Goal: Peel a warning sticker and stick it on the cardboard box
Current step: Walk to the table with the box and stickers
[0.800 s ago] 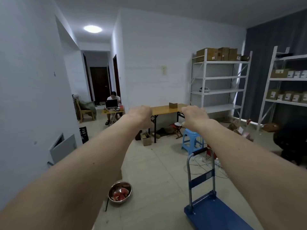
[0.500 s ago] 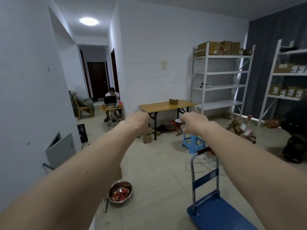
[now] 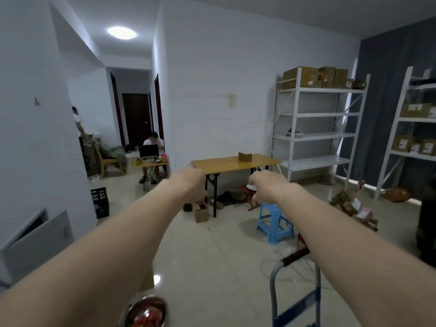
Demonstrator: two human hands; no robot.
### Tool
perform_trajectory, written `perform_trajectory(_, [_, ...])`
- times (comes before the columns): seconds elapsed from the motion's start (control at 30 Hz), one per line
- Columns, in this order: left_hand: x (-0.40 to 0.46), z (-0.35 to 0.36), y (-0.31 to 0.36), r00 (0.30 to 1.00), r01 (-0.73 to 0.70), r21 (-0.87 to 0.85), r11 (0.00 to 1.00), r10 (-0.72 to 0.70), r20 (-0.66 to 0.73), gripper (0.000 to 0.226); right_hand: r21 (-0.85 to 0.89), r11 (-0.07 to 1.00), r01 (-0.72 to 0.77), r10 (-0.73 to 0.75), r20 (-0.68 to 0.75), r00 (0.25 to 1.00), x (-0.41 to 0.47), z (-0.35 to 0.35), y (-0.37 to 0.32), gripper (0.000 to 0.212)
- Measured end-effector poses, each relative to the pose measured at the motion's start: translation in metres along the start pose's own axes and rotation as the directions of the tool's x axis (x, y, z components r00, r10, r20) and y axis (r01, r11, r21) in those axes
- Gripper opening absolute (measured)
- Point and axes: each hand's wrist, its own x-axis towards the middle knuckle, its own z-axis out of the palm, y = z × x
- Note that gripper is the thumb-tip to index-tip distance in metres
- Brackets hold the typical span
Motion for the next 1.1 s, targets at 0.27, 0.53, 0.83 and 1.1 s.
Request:
perform_trajectory(0.27, [0.132, 0.043, -0.014, 0.997, -0.001, 0.084, 0.996, -0.006, 0.077, 0.036, -0.030, 1.000, 0.009, -0.008, 0.034, 0.999, 0.125, 0.048, 0.058, 0.011])
perform_trajectory(0.53, [0.292, 0.094, -0.037, 0.995, -0.056, 0.063, 0.996, 0.051, 0.084, 0.037, -0.021, 0.999, -0.031, 0.031, 0.041, 0.999, 0.279, 0.104, 0.099, 0.034])
perform_trajectory(0.83, [0.504, 0.134, -0.105, 0.995, -0.095, 0.075, 0.993, 0.092, 0.039, 0.036, 0.001, 0.999, -0.046, 0.046, 0.030, 0.998, 0.495, 0.132, 0.117, 0.033])
perform_trajectory(1.1, [0.657, 0.200, -0.110, 0.982, -0.155, 0.036, 0.987, 0.150, 0.119, 0.036, 0.061, 0.993, -0.102, 0.097, 0.088, 0.991, 0.626, 0.179, 0.173, 0.029])
